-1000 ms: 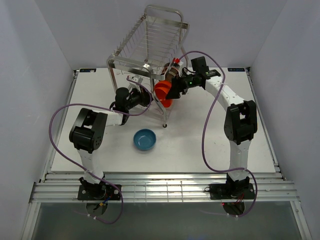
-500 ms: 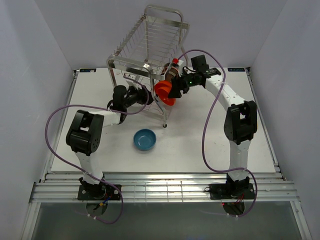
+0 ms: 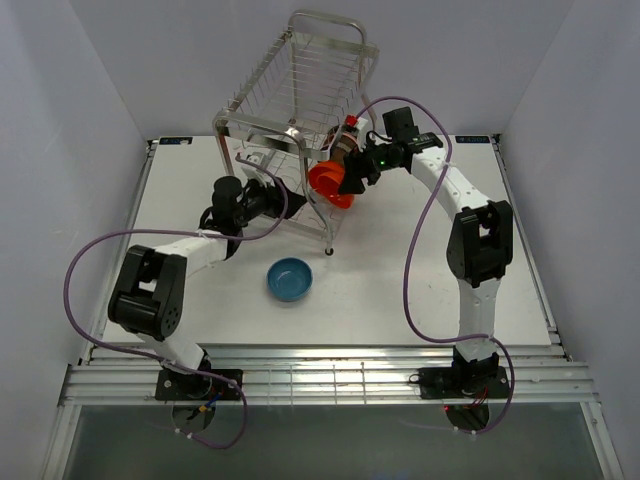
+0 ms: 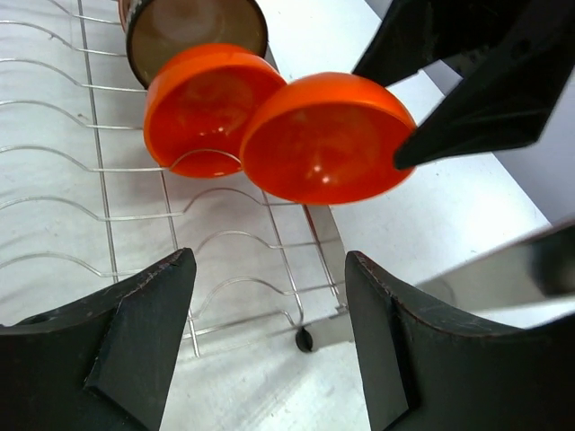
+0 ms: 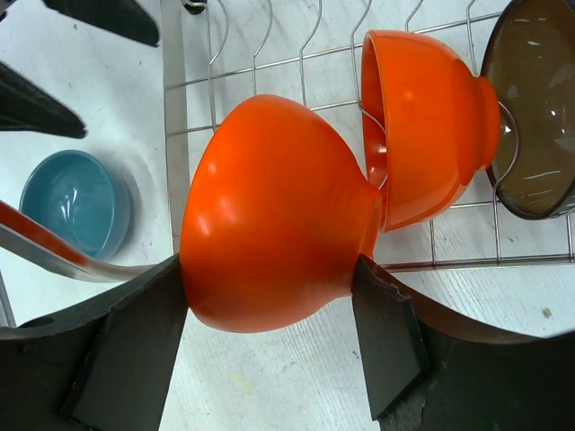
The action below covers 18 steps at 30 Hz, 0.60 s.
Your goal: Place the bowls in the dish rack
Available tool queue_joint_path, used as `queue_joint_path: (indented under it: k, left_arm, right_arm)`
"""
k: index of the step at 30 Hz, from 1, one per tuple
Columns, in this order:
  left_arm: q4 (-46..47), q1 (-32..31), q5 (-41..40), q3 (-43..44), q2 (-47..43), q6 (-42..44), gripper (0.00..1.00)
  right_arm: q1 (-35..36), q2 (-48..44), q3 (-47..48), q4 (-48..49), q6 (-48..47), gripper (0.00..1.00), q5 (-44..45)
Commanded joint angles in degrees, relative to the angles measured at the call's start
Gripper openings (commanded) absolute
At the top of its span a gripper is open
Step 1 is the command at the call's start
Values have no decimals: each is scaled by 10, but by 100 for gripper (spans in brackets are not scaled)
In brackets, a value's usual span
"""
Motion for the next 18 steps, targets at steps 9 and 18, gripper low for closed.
queue_joint_path:
  k: [9,18]
  left_arm:
    - [-89,0,43,-83,-162,-4,78]
    - [-167,12,59,-85,-283,-19,79]
  right_arm:
    - [12,15,47,4,-60,8,-7]
    - [22,22,37,12,-88,8,-1]
